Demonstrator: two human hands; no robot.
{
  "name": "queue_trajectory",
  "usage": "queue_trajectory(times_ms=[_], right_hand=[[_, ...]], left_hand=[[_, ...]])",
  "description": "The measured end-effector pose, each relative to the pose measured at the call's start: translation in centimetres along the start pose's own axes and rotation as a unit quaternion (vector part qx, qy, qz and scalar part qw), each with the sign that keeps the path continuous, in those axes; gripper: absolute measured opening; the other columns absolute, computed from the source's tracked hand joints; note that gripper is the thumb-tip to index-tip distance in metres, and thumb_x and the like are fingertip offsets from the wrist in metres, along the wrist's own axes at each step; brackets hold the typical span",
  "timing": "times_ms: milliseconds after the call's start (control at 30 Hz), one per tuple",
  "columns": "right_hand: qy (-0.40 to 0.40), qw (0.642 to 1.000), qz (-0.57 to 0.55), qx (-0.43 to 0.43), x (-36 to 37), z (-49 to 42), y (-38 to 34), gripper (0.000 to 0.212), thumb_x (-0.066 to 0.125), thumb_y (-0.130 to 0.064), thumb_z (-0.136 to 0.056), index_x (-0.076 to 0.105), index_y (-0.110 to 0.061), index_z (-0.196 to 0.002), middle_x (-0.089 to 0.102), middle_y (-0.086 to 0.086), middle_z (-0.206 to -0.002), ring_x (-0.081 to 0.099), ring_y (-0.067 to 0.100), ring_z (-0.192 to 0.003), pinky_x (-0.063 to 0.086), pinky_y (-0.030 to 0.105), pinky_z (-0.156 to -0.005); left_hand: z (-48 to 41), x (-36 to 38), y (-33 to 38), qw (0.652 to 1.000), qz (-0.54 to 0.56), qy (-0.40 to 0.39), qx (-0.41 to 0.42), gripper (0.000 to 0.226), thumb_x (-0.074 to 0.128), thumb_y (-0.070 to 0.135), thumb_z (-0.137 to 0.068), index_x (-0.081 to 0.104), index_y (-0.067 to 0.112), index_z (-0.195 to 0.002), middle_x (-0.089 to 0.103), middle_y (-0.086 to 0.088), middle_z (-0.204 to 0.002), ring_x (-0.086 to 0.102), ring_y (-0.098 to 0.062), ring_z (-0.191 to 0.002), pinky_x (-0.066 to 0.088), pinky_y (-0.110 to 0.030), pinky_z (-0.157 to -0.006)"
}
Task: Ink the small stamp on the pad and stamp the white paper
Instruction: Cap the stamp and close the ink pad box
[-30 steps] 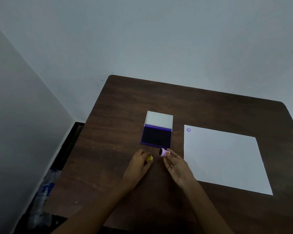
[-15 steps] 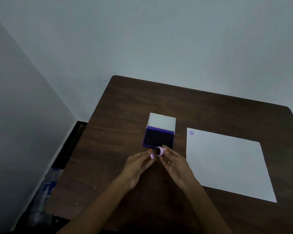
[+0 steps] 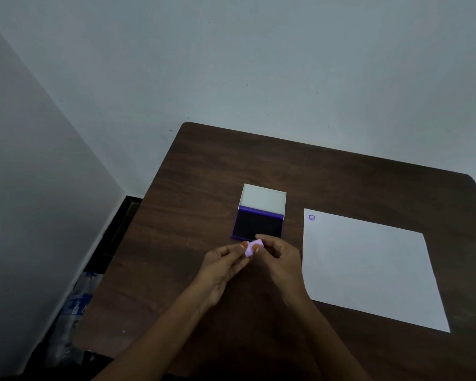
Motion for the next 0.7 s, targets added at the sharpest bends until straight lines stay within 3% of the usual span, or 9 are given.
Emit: queue_trajectory(times_ms=[67,167,267,333,433,567,700], right_hand=[[0.017,1.0,0.002,0.001,-0.1,0.1,0.1,0.003,0.071,-0.034,-0.072,0.069,-0.036,-0.074,0.07,-0.015,-0.08,0.063,0.009,-0.083,0.051,0.041,-0.09],[0.03,0.999,-0.006,0.007,-0.3,0.4,0.5,0.02,0.074,-0.03,-0.07,0.066,-0.047,-0.066,0.067,-0.025,-0.067,0.063,0.007,-0.08,0.05,0.032,-0.084],[0.032,0.999,-0.002,0.0,-0.3,0.3,0.5,0.009,0.074,-0.029,-0.071,0.067,-0.035,-0.074,0.068,-0.022,-0.075,0.062,0.005,-0.08,0.049,0.026,-0.081],[0.033,0.999,0.029,-0.016,-0.2,0.0,0.1,0.018,0.073,-0.025,-0.072,0.064,-0.027,-0.088,0.064,-0.013,-0.086,0.058,0.001,-0.076,0.048,0.02,-0.078],[-0.008,0.993,0.089,-0.078,0.8,-0.1,-0.9,0.015,0.069,-0.016,-0.076,0.063,-0.019,-0.09,0.066,-0.002,-0.087,0.057,-0.002,-0.072,0.047,0.018,-0.074],[-0.04,0.966,0.232,-0.106,2.1,-0.5,0.2,0.023,0.064,-0.015,-0.081,0.06,-0.009,-0.102,0.064,0.011,-0.107,0.056,0.016,-0.097,0.04,0.023,-0.088],[-0.059,0.951,0.288,-0.095,2.7,-0.8,1.6,0.029,0.058,-0.019,-0.085,0.055,-0.009,-0.112,0.059,0.011,-0.12,0.052,0.018,-0.111,0.036,0.024,-0.097]], left_hand=[[0.0,0.1,0.0,1.0,0.004,-0.002,-0.002,0.024,0.068,0.01,-0.074,0.067,0.004,-0.097,0.067,-0.018,-0.105,0.065,-0.024,-0.097,0.057,-0.026,-0.071],[-0.1,-0.3,-0.1,1.0,-0.015,0.015,0.002,0.029,0.072,0.016,-0.063,0.07,0.008,-0.091,0.069,-0.016,-0.1,0.065,-0.024,-0.095,0.055,-0.027,-0.069],[-0.5,-0.3,-0.4,0.999,-0.033,0.004,0.0,0.029,0.072,0.018,-0.068,0.07,0.008,-0.095,0.071,-0.012,-0.097,0.066,-0.021,-0.092,0.055,-0.025,-0.069],[-0.8,-0.5,-0.4,0.998,-0.059,0.004,0.005,0.019,0.066,0.018,-0.077,0.07,0.008,-0.093,0.072,-0.011,-0.096,0.066,-0.018,-0.092,0.054,-0.025,-0.075],[-1.7,-2.2,0.6,0.986,-0.128,0.088,0.061,0.017,0.053,0.025,-0.088,0.066,0.013,-0.088,0.069,-0.009,-0.092,0.065,-0.017,-0.088,0.052,-0.025,-0.073],[-2.5,-4.2,1.7,0.964,-0.172,0.161,0.123,0.024,0.042,0.025,-0.095,0.062,0.013,-0.09,0.065,-0.004,-0.087,0.062,-0.016,-0.086,0.048,-0.025,-0.072],[-3.3,-5.3,2.2,0.953,-0.207,0.172,0.136,0.02,0.044,0.017,-0.094,0.062,0.016,-0.086,0.065,-0.002,-0.087,0.06,-0.014,-0.085,0.047,-0.022,-0.071]])
Point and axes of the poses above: each hand's wrist, its own z-axis away from the middle knuckle, its own x-axis out of the palm, y = z × x, the point moved 8 cm from there along -z, towards the middle knuckle
